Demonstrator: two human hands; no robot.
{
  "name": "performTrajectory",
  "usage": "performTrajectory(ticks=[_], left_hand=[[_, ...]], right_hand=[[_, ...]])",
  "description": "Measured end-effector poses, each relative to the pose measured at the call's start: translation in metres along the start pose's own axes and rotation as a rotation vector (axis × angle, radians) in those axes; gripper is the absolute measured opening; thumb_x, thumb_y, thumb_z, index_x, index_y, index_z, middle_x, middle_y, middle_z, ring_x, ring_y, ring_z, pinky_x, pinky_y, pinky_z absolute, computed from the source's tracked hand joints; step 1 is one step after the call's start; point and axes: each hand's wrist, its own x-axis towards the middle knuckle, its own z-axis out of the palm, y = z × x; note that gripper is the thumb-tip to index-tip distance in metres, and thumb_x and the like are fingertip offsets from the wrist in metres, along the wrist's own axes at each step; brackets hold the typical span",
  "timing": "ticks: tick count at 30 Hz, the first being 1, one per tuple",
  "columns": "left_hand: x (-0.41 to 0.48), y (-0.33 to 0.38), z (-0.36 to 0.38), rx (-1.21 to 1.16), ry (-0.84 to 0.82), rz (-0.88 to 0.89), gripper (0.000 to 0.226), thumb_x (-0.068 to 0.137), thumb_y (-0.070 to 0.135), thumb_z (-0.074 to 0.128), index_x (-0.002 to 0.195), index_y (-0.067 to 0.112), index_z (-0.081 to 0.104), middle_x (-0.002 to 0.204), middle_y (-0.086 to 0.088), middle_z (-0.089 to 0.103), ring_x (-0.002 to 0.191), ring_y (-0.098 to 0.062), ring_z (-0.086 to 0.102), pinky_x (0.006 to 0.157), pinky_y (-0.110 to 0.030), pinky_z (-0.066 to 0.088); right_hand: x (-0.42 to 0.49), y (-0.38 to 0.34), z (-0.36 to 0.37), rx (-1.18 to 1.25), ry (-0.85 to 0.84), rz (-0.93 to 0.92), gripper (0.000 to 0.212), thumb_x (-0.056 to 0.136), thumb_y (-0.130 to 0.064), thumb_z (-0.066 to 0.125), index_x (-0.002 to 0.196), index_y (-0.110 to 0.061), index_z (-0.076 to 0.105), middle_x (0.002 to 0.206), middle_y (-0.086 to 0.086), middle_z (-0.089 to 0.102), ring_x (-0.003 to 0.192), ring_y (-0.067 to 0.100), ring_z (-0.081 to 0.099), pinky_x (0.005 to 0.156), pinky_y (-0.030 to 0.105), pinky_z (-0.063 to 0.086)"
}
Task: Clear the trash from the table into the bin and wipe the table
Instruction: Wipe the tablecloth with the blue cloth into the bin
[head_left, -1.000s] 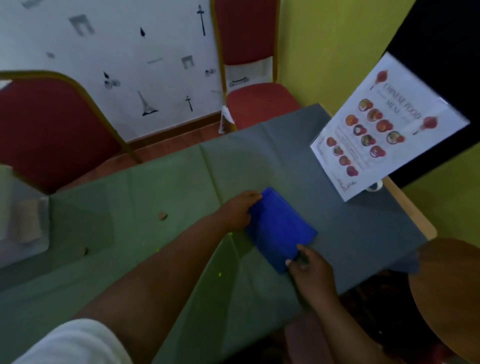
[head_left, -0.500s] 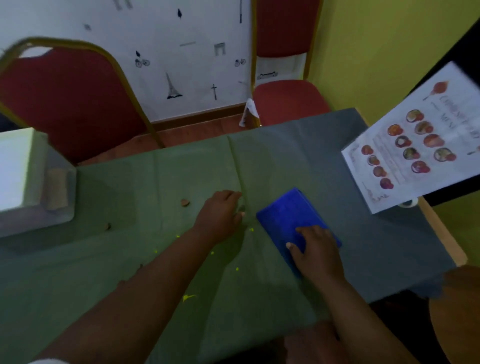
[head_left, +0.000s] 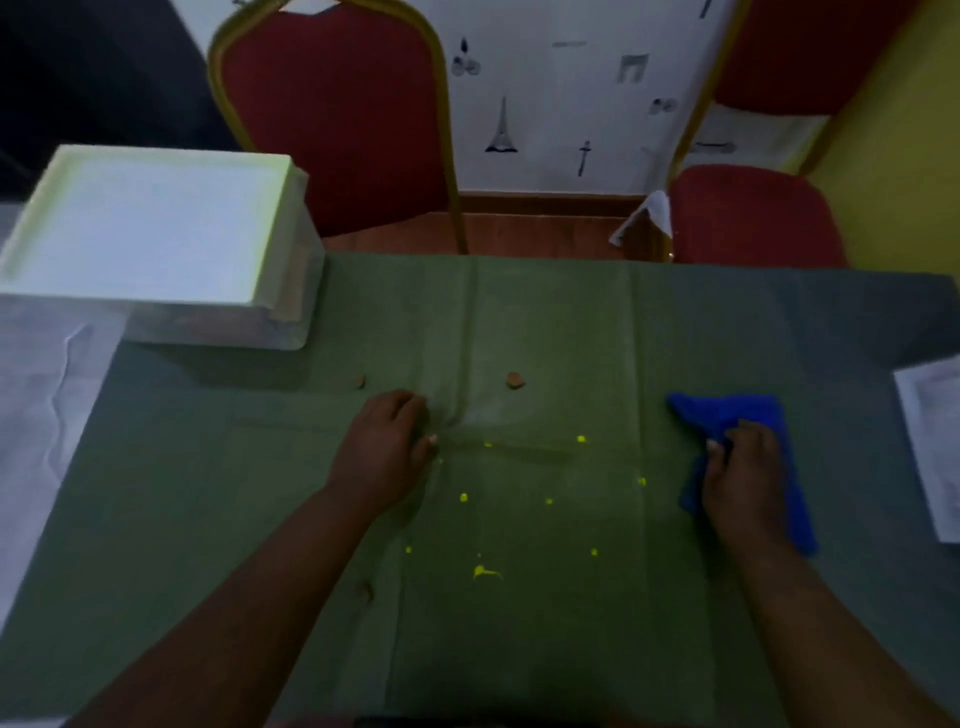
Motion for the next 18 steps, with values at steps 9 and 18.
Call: performTrajectory(ticks=[9,18], left_hand=[[-0.029,-0.061,-0.011,-0.074,0.083,-0.169,0.046,0.081,0.027,0.064,0.119,0.001,0.061,0.12,-0.02,0.058,0.111,-0.037,0.053,0.097,-0.039,0.044],[-0.042,-0.091,-0.015,-0.093,0.127,-0.259,0.046,0.084,0.03,0.059,0.12,0.0,0.061,0.123,-0.021,0.057,0.116,-0.037,0.051,0.101,-0.042,0.043]], right_hand=[[0.049,-0.034,0.003,-0.263,-0.095,0.261,0.047,0.093,-0.046,0.052,0.126,-0.013,0.046,0.138,0.028,0.035,0.123,0.05,0.035,0.1,0.062,0.032],[0.07,-0.099,0.033,-0.132,-0.009,-0.219,0.03,0.092,-0.014,0.058,0.117,0.003,0.06,0.117,0.033,0.05,0.109,0.049,0.048,0.095,0.052,0.041]])
